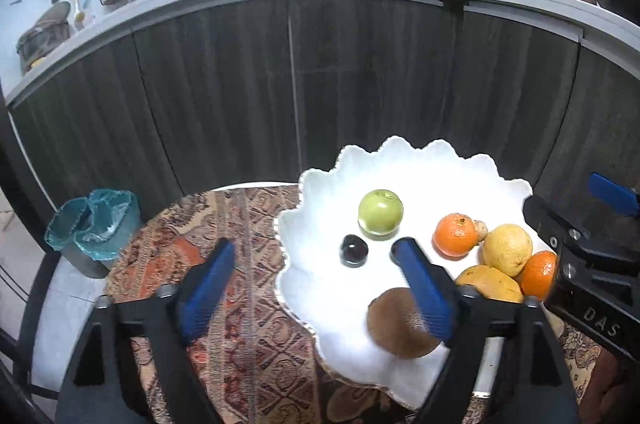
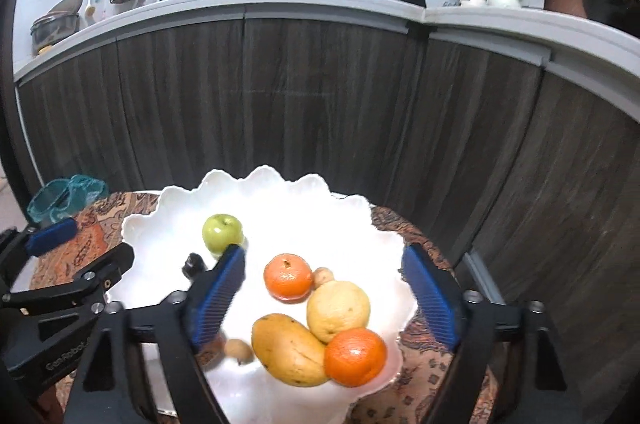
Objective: Organize fruits
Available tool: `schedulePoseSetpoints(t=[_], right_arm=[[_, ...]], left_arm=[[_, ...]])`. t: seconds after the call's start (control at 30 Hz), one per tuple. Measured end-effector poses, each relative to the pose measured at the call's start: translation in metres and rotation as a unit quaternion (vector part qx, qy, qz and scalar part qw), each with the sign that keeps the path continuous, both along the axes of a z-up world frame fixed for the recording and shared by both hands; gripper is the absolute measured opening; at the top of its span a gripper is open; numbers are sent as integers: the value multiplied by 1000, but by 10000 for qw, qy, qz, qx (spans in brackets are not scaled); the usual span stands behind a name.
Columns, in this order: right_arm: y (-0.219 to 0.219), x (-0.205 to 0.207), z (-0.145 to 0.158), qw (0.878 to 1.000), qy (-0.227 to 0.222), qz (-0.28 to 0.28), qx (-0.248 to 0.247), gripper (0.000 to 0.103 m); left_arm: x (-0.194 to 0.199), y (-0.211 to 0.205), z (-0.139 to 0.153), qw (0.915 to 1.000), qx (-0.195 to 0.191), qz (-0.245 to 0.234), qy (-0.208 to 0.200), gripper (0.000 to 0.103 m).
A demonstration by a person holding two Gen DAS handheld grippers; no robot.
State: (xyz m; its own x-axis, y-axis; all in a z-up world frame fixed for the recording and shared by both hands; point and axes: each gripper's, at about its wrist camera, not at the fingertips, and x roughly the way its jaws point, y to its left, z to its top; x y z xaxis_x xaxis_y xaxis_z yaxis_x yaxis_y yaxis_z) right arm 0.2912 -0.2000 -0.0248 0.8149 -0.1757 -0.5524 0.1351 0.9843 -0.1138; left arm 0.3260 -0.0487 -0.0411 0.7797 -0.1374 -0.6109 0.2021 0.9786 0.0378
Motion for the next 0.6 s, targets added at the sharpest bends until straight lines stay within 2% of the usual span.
schedulePoseSetpoints(t=[0.13, 0.37, 0.6], right_arm=[[-1, -7, 2, 9999, -27, -92, -89, 91], [-5, -21, 3, 9998, -2, -148, 95, 92], [-4, -41, 14, 9997, -51, -175, 147, 92]], left_arm=[[-10, 3, 7, 9996, 139, 145, -181, 100], [-26, 6, 14, 9993, 206, 228, -220, 101], [-53, 11, 30, 9990, 106, 262, -353, 101]])
